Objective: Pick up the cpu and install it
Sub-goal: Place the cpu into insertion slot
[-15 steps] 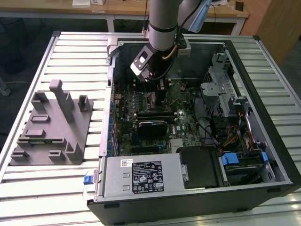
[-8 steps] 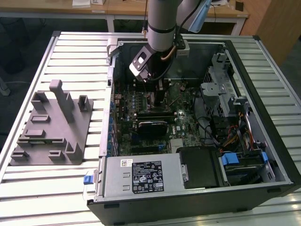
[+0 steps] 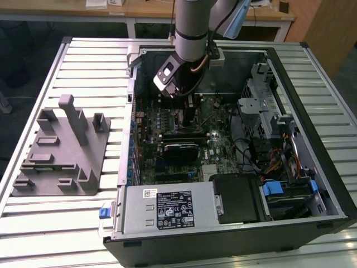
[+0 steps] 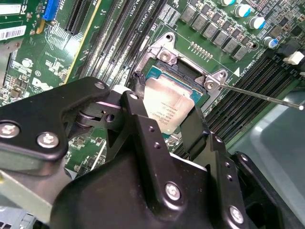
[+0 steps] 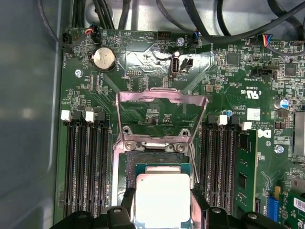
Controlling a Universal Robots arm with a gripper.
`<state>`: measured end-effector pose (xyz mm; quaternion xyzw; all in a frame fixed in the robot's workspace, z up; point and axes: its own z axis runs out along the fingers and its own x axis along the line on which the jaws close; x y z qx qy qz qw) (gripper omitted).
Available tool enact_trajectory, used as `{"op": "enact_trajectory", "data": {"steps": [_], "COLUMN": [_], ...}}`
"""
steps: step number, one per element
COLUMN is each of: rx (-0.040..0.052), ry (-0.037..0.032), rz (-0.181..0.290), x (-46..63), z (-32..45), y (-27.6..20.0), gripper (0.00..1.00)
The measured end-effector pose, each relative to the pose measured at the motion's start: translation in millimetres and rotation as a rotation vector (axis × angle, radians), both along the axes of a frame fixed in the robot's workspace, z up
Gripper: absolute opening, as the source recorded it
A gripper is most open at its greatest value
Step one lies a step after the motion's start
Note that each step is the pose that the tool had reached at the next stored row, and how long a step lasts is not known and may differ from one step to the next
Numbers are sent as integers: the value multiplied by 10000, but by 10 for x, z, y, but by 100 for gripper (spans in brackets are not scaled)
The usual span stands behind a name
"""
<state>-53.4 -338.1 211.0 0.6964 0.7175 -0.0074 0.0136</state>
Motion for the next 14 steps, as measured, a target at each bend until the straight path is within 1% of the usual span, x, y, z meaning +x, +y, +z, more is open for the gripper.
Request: {"op": "enact_trajectory", "data": {"steps": [9, 14], "rx": [-3, -2], "ry": [2, 2], "rz": [0, 1], "x": [15, 16], "z": [-9, -33], "y": [2, 3], "gripper": [54, 54]}}
